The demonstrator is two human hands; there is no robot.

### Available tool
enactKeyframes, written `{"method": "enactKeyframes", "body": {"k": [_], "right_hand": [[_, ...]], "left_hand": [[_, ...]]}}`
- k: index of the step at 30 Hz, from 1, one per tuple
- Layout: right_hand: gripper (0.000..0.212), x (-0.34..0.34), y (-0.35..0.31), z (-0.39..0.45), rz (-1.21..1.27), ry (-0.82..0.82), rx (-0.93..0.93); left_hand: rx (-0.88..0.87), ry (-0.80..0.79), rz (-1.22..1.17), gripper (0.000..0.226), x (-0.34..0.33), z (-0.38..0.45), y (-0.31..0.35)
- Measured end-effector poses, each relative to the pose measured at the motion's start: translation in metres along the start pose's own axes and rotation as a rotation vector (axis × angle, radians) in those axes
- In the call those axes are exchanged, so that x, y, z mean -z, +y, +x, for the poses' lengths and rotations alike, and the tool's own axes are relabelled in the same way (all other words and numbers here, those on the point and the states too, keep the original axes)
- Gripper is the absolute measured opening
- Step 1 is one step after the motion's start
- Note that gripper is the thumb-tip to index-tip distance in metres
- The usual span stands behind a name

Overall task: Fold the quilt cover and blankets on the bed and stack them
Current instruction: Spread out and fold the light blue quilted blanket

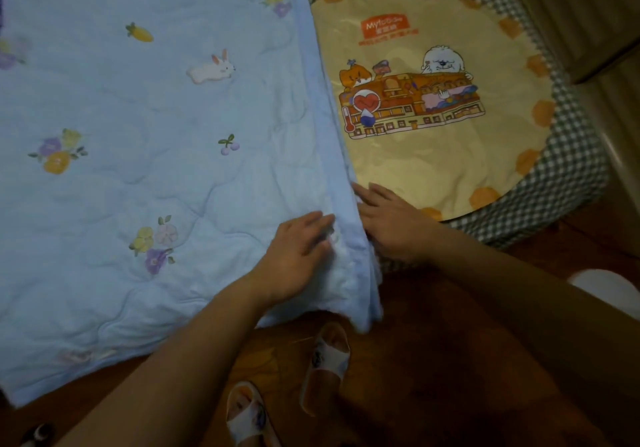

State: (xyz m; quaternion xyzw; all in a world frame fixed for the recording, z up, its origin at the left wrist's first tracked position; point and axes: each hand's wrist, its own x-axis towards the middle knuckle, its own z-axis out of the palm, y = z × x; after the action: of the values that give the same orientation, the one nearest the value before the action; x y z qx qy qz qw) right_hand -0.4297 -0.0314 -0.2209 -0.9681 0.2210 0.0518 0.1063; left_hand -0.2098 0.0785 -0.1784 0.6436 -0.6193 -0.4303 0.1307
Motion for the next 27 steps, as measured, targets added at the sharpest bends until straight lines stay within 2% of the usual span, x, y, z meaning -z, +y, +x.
{"method": "enactKeyframes", "body": {"k": [2, 4, 6, 8, 10, 11, 13, 15, 16, 17, 18, 19, 21, 23, 25, 27], "right_hand": [[0.056, -0.006, 0.009, -0.030, 0.143, 0.083, -0.268], [0.040, -0.014, -0.005, -0.048, 0.426, 0.275, -0.562], [0.038, -0.031, -0.038, -0.053, 0.705, 0.360, -0.798], [0.051, -0.053, -0.080, -0.049, 0.944, 0.341, -0.987], [0.065, -0.076, -0.113, -0.039, 1.099, 0.356, -1.144], [0.070, -0.083, -0.124, -0.033, 1.173, 0.385, -1.213], [0.077, -0.102, -0.134, -0.026, 1.397, 0.487, -1.384], [0.091, -0.117, -0.137, -0.024, 1.654, 0.503, -1.532], [0.093, -0.123, -0.142, -0.025, 1.842, 0.462, -1.532], [0.086, -0.127, -0.150, -0.024, 2.093, 0.392, -1.477], [0.073, -0.125, -0.161, -0.022, 2.314, 0.344, -1.417], [0.067, -0.126, -0.172, -0.015, 2.453, 0.383, -1.371], [0.067, -0.119, -0.192, 0.003, 2.571, 0.550, -1.345], [0.065, -0.103, -0.201, 0.019, 2.628, 0.660, -1.326], [0.061, -0.077, -0.212, 0.018, 2.595, 0.742, -1.308], [0.076, -0.051, -0.227, 0.004, 2.528, 0.744, -1.259]], "left_hand": [[0.004, -0.093, 0.534, 0.069, -0.028, 0.016, -0.007], [0.004, -0.049, 0.733, 0.069, -0.050, 0.015, -0.005], [0.008, 0.044, 0.733, 0.070, -0.065, 0.003, 0.001], [-0.084, 0.108, 0.682, 0.070, -0.081, -0.019, -0.003], [-0.167, 0.081, 0.594, 0.071, -0.092, -0.056, -0.013], [-0.138, 0.041, 0.532, 0.071, -0.097, -0.079, -0.021], [0.046, 0.031, 0.347, 0.060, -0.104, -0.126, -0.045], [0.510, 0.090, -0.110, 0.038, -0.104, -0.164, -0.069], [0.770, 0.160, -0.422, 0.029, -0.100, -0.174, -0.080], [0.984, 0.208, -0.685, 0.024, -0.096, -0.184, -0.092], [1.121, 0.238, -0.898, 0.022, -0.094, -0.193, -0.104], [1.189, 0.270, -1.057, 0.024, -0.092, -0.198, -0.114], [1.216, 0.343, -1.276, 0.028, -0.088, -0.198, -0.123], [1.161, 0.410, -1.476, 0.022, -0.084, -0.189, -0.125], [1.089, 0.442, -1.643, 0.021, -0.081, -0.176, -0.127], [0.947, 0.467, -1.819, 0.034, -0.073, -0.166, -0.126]]}}
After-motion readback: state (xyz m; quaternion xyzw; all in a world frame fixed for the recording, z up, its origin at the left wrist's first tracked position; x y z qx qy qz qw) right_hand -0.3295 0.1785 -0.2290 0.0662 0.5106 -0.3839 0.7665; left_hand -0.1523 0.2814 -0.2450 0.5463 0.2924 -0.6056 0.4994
